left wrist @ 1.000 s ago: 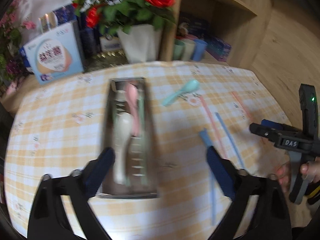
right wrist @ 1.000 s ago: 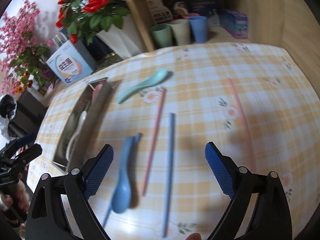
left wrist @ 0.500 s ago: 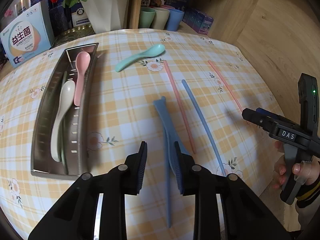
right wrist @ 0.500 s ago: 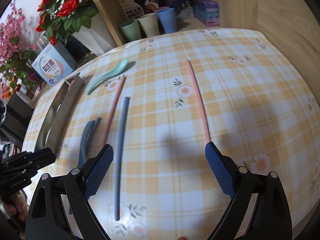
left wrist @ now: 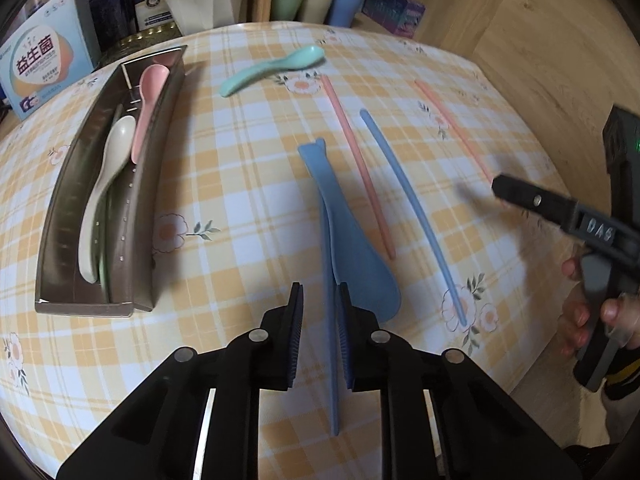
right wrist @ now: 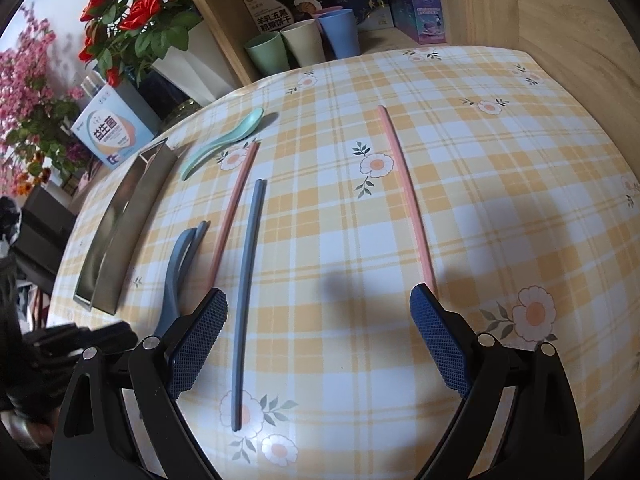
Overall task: Flip cup upside down
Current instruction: 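Move the left tool over the blue chopstick lying beside the blue spoon, then close the left tool on the blue chopstick and lift it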
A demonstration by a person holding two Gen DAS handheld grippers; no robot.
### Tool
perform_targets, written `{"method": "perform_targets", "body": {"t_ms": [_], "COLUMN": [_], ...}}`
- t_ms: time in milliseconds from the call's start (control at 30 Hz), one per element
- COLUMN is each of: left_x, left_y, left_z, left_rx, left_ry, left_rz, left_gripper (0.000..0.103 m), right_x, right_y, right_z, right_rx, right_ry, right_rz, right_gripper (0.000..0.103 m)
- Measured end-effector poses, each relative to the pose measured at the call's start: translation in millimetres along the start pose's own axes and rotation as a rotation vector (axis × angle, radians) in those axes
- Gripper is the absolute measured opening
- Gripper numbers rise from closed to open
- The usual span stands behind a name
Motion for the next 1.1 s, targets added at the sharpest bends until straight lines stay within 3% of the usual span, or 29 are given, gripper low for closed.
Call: {"method": "perform_targets", "body": {"t_ms": [300,667,1000,1100], "left_x": [7,-16,-29,-22], "left_y": [-26,-36,-43,-41], "left_z": [33,40,36,34], "left_rx": [0.003,0.011,0.015,0.006], "left_ry": [-0.060,-0.137,-0.190,-0.168], "left_rz": [0.077,0.034,0.065,0.087], "left_gripper": [0.016,0.016,0.017,0.007], "right_x": [-5,-20,-22,-22], "right_y": [4,5,6,7], "right_z": [-2,0,0,-1], "right_rx": [0.007,0.007,0.007,0.004], "right_ry": [-0.009,-0.041,-0.051,-0.055], "right_rz": [0.001,-0.006,-0.001,-0.003], "right_gripper": [0.090,0.090,0.090,0.090]}}
Point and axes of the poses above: each gripper's, at about its wrist camera, not at the fingertips, and y roughly against the way its jaws point, x to its left, z to its top, the point moved 2 cm from there along -y, roughly the way its jaws point, and after that the axes turned 1 degree about x, right-handed, at the moved point
